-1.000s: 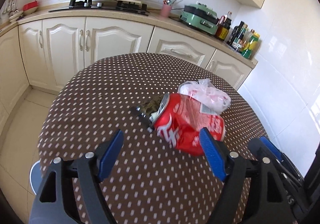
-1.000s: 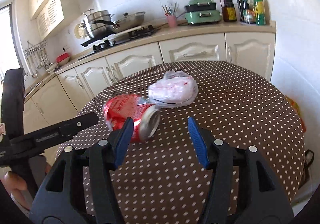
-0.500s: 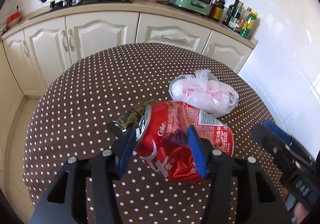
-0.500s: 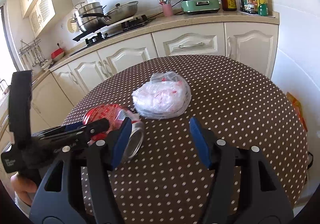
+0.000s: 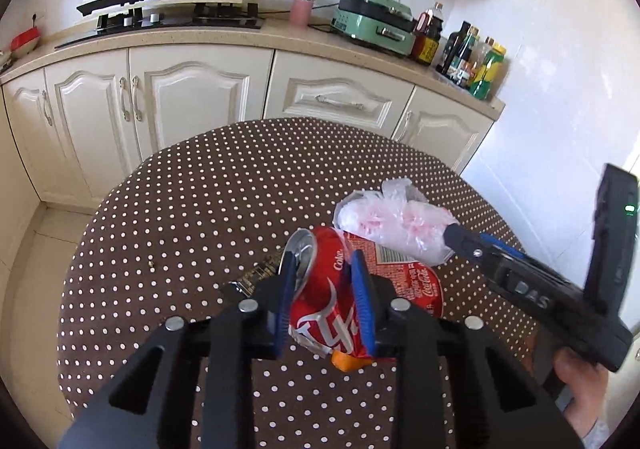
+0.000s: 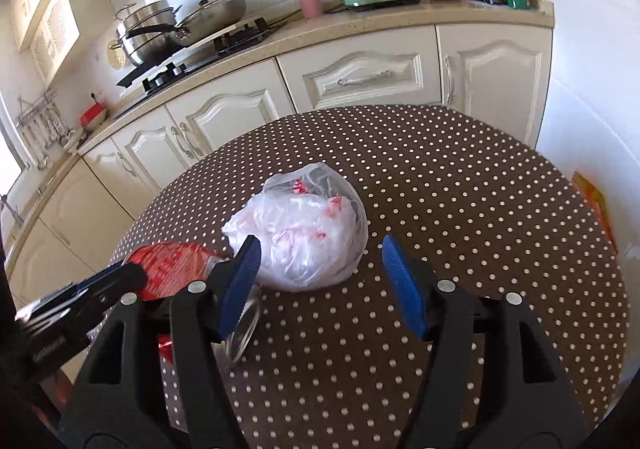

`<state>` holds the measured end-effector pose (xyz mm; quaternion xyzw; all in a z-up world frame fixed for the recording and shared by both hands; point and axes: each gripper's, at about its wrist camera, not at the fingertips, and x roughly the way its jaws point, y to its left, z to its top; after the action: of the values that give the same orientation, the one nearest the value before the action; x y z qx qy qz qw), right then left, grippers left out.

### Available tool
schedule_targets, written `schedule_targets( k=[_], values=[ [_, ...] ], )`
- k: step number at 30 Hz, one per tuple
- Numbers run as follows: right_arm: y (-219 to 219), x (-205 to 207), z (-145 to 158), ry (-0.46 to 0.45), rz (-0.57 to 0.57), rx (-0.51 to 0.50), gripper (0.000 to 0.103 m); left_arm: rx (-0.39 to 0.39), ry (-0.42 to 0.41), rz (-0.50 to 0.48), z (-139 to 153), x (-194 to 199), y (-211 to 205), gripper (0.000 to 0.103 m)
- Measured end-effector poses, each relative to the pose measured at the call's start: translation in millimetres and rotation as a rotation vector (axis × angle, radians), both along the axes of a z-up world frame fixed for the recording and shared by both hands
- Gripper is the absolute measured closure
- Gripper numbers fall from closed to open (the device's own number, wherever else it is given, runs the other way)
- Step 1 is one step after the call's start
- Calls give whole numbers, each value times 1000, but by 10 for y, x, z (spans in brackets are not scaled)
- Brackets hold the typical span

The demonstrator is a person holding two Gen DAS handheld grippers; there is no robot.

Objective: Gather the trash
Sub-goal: 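Grasp the crushed red can with the left tool while the right grasps the clear plastic bag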

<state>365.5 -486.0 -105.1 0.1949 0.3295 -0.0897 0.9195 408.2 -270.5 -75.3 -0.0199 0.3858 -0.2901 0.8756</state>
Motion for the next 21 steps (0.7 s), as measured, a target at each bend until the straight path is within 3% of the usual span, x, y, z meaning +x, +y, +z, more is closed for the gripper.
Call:
schedule_targets(
  k=[3,4,6,8,14,16,18,21],
  values=[
    [-70,126,-80,25,-15,24,40,-31,-31,28,71,-11,73,84],
    [-87,157,-106,33,-18,35,40,-43,-41,39,95,-9,101,103],
    [-133,215,-179,48,-20,71,42,-72,-46,60,141,20,178,103],
    [-146,236,-225,53,-1,92,73,-62,-53,56,153,34,186,103],
    [-49,137,-140,16,19,28,91,-71,-2,16,73,7,222,103],
    [-9,41,-71,-17,10,-10,93,-71,-4,19,70,-20,246,97],
    [8,-72,25,-55,-16,-53,94,-68,19,-11,40,-34,233,53],
    [49,-311,212,-116,-75,-160,94,-45,22,-17,-25,-79,182,48]
  ],
)
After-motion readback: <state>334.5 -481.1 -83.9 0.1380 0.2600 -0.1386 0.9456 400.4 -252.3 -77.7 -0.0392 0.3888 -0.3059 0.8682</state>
